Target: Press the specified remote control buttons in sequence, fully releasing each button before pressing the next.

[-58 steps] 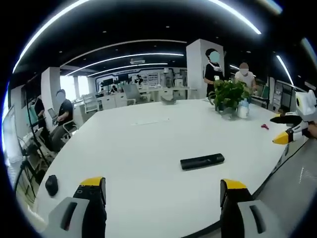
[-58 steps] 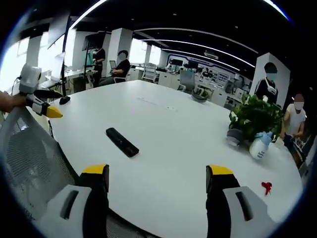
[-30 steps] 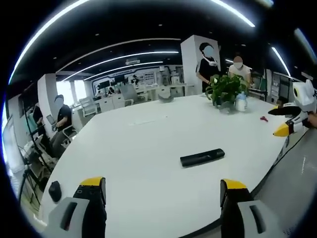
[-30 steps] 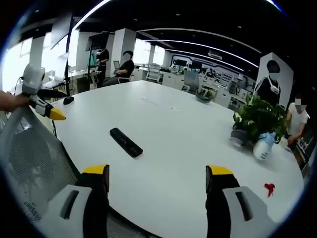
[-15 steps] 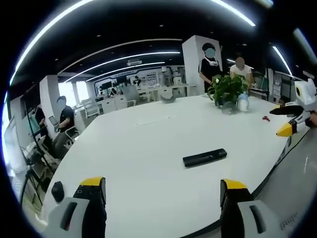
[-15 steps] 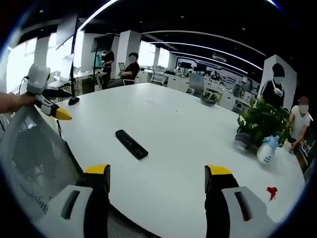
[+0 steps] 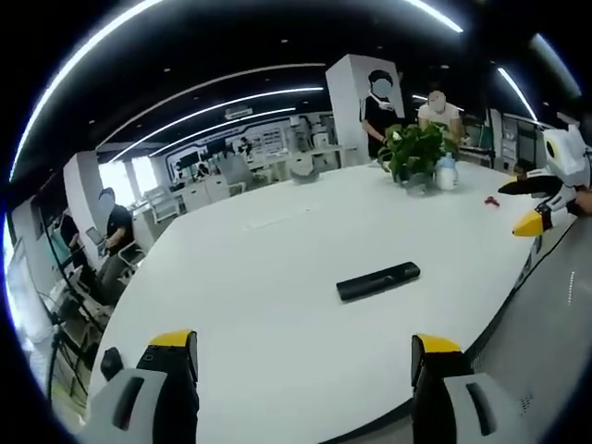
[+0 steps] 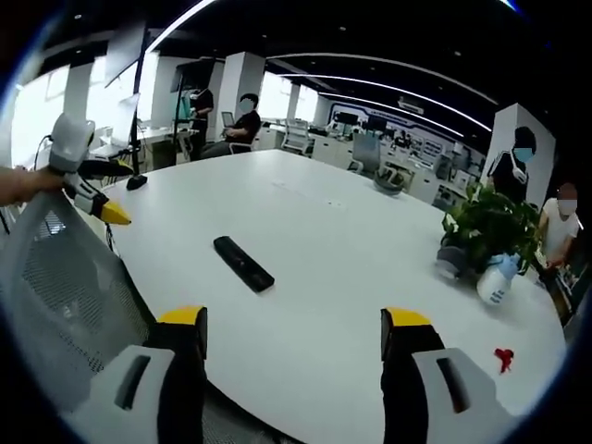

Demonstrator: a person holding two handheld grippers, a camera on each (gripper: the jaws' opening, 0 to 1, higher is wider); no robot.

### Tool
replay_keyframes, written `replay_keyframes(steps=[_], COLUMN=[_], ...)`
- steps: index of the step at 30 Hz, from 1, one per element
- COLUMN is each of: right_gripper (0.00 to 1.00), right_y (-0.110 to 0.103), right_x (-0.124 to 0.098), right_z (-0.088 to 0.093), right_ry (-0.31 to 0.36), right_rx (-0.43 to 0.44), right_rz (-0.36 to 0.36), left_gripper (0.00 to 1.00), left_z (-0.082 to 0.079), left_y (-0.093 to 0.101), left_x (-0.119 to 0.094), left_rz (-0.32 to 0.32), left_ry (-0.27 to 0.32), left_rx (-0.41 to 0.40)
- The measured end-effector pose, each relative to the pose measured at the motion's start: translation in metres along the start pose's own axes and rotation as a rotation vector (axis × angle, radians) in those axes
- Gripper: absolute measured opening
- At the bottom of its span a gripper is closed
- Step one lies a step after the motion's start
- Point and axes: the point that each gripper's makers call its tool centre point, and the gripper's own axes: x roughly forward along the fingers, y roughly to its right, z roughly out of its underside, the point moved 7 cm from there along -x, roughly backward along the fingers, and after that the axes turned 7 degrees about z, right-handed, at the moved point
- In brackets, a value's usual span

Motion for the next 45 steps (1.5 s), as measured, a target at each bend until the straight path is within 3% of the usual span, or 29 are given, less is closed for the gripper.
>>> replay_keyframes(steps=[3,6,7,14,19,27,34,41,45], right_gripper=[0.77,0.77,0.77,0.75,0.75,0.74,0.73,0.72,0.71], right_y=[0.003,0.004,0.004,0.007,0.010,0.011,0.013,0.012,0.015], right_x=[0.000,-0.001,-0.002,-0.003,-0.003,-0.002,0.000,0.002,0.002], right_z=[0.001,0.003,0.003,0.003,0.004,0.005,0.008,0.013,0.013], right_ry=[-0.003,-0.021,-0.021,-0.027,-0.038,-0.060,-0.092,-0.134,-0.132], right_rx=[0.006,0.012,0.006,-0.005,-0.012,-0.038,-0.028,-0.065,-0.039], right_rz=[0.021,0.030,0.034,0.060,0.084,0.100,0.104,0.098,0.101], left_gripper=[1.00,1.00,1.00,1.00,1.00,1.00,1.00,1.00,1.00], left_z=[0.001,-0.001,-0.001,-0.008,-0.016,-0.040,-0.052,-0.048,-0.045], left_y=[0.005,0.016,0.019,0.025,0.037,0.029,0.017,0.016,0.017], left_x=[0.001,0.003,0.002,0.009,0.025,0.048,0.068,0.081,0.087], left_rz=[0.045,0.159,0.214,0.337,0.446,0.534,0.578,0.620,0.643], left_ry=[-0.019,-0.020,-0.035,-0.137,-0.194,-0.140,-0.141,-0.161,-0.181], left_rx=[0.004,-0.027,-0.001,0.369,0.485,0.449,0.432,0.429,0.425])
